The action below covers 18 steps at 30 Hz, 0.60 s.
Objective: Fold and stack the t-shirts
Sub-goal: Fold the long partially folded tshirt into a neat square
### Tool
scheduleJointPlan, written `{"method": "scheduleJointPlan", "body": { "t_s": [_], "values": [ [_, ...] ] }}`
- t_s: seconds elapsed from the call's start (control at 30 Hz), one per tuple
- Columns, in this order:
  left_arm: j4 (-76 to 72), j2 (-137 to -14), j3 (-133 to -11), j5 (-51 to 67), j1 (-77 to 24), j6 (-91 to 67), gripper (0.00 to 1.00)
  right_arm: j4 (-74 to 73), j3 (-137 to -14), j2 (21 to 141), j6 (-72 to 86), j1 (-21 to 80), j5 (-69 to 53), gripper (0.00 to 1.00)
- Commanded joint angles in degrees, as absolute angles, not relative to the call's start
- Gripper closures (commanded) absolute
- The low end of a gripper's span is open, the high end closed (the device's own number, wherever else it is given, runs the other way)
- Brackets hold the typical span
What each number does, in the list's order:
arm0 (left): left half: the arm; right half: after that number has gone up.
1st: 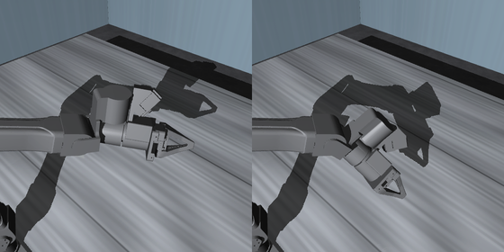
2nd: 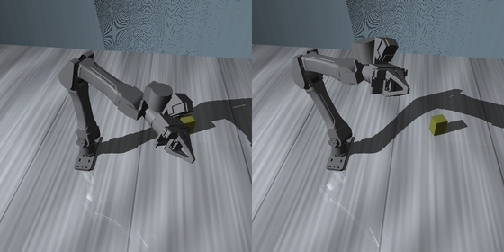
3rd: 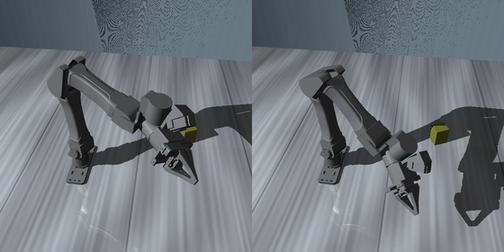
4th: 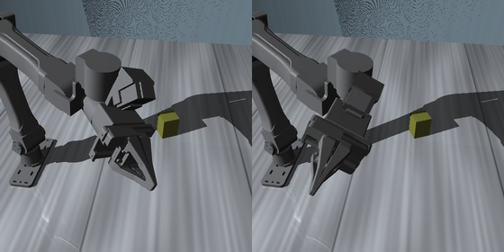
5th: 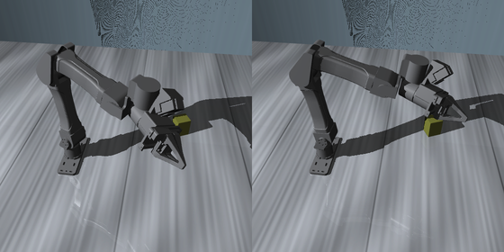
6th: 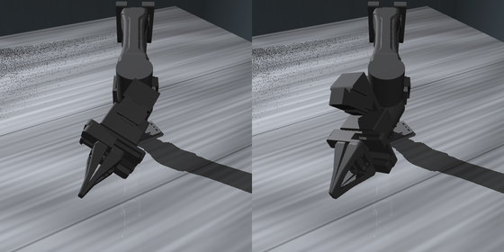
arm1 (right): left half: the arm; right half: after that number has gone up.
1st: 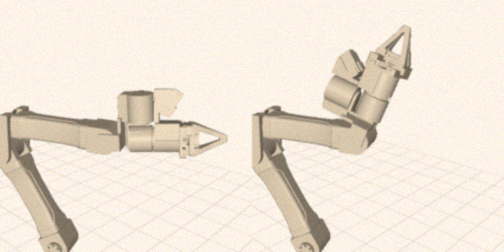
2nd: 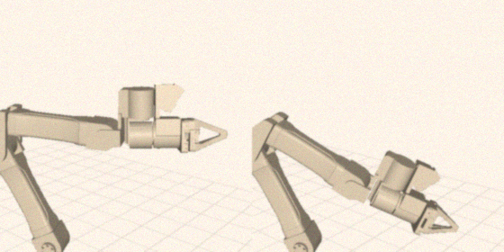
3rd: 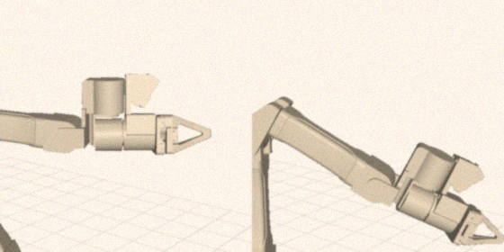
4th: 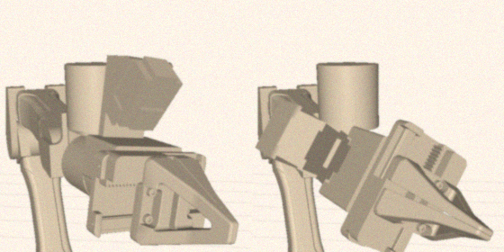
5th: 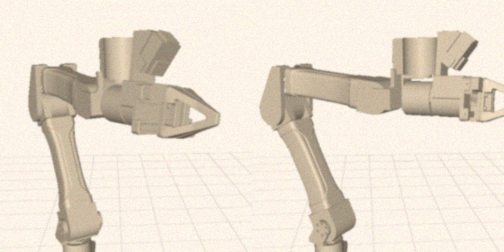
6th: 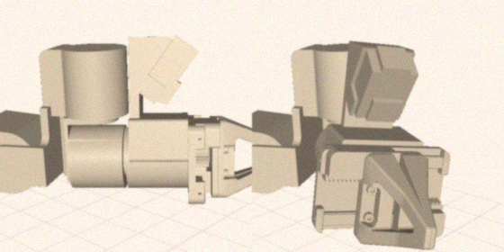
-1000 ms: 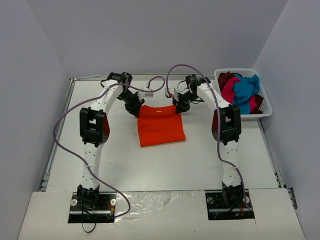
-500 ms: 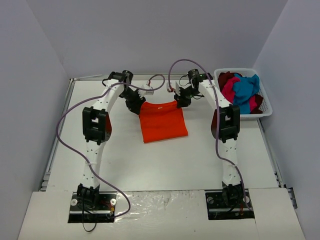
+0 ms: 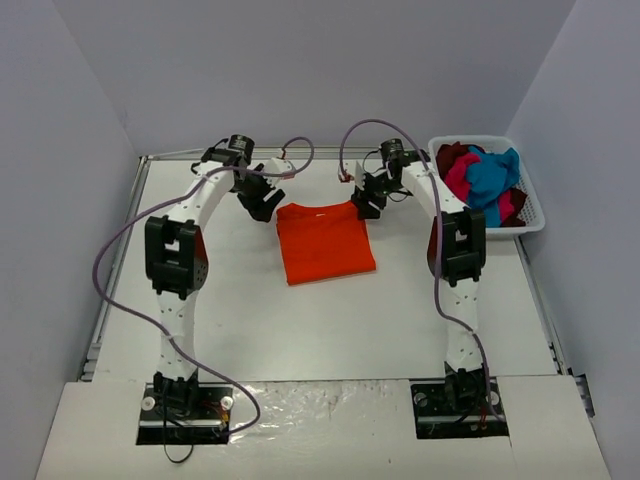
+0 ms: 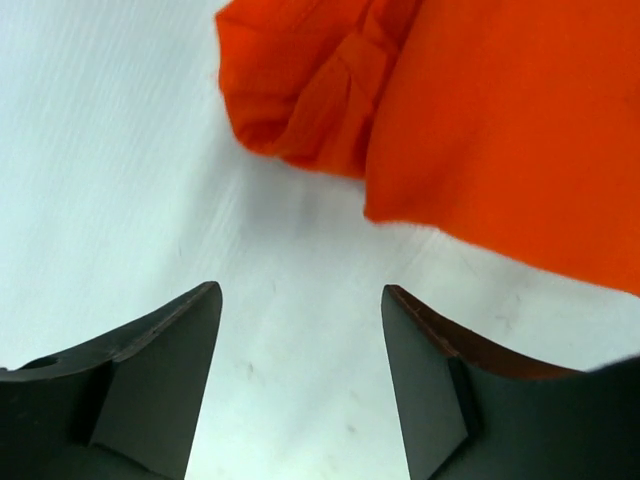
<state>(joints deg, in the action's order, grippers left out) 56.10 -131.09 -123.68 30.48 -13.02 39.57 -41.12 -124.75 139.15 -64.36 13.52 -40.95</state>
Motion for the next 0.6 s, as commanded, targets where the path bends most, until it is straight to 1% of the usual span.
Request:
{"method": "scheduleJointPlan", "body": {
  "t_s": [0.0,0.03,0.07,0.1,0.13,0.17,0.2,0.23,0.3,0.37,0.43,0.47,0.53,0.57],
  "values": [
    [45.3,-115.4,-112.8,23.4,-12.1,30.2,0.36,-36.9,-117.3,124.8,-61.4,13.8,-40.7,0.48],
    [39.8,-113.1,-109.5,21.6,-12.1,28.1,0.34,-36.0,-113.8,123.1,-60.1,13.8,-40.3,0.48],
    [36.6,-108.2,-106.0,19.6,-12.0,25.8,0.30,-35.1,-112.3,121.5,-59.5,14.1,-39.7,0.50],
    [32.5,-105.8,-99.5,15.9,-11.6,21.4,0.27,-35.0,-110.9,118.8,-58.9,15.2,-37.2,0.51],
    [31.6,-102.0,-97.1,15.6,-11.3,20.0,0.24,-34.3,-108.0,117.4,-55.8,16.2,-34.9,0.52],
    [31.3,-100.4,-94.9,16.5,-11.0,18.9,0.18,-33.8,-106.5,116.3,-53.5,17.6,-31.8,0.52],
    [30.9,-98.8,-90.7,17.0,-10.8,17.6,0.14,-33.3,-105.0,114.1,-51.4,19.1,-24.3,0.52],
    [30.5,-97.6,-88.6,17.5,-10.5,15.1,0.12,-32.0,-103.4,113.3,-48.7,22.6,-20.2,0.51],
    [28.8,-93.8,-82.1,19.9,-10.3,13.1,0.09,-32.2,-99.2,112.0,-41.3,26.1,-11.5,0.50],
    [26.4,-90.2,-77.6,20.6,-10.1,12.6,0.08,-31.9,-93.6,111.1,-37.7,30.8,-9.6,0.50],
    [22.2,-86.9,-72.2,20.5,-9.1,11.9,0.04,-29.0,-89.5,109.6,-35.3,35.6,-9.1,0.50],
    [21.3,-86.2,-71.2,20.4,-8.4,11.5,0.04,-27.7,-85.6,109.0,-33.2,37.2,-8.5,0.50],
    [20.7,-85.0,-70.2,20.2,-5.8,10.8,0.04,-23.0,-82.5,108.8,-31.5,41.0,-5.0,0.50],
    [20.8,-84.8,-70.1,20.7,-4.8,10.4,0.04,-22.2,-81.6,109.7,-30.8,44.8,-3.8,0.50]
  ]
}}
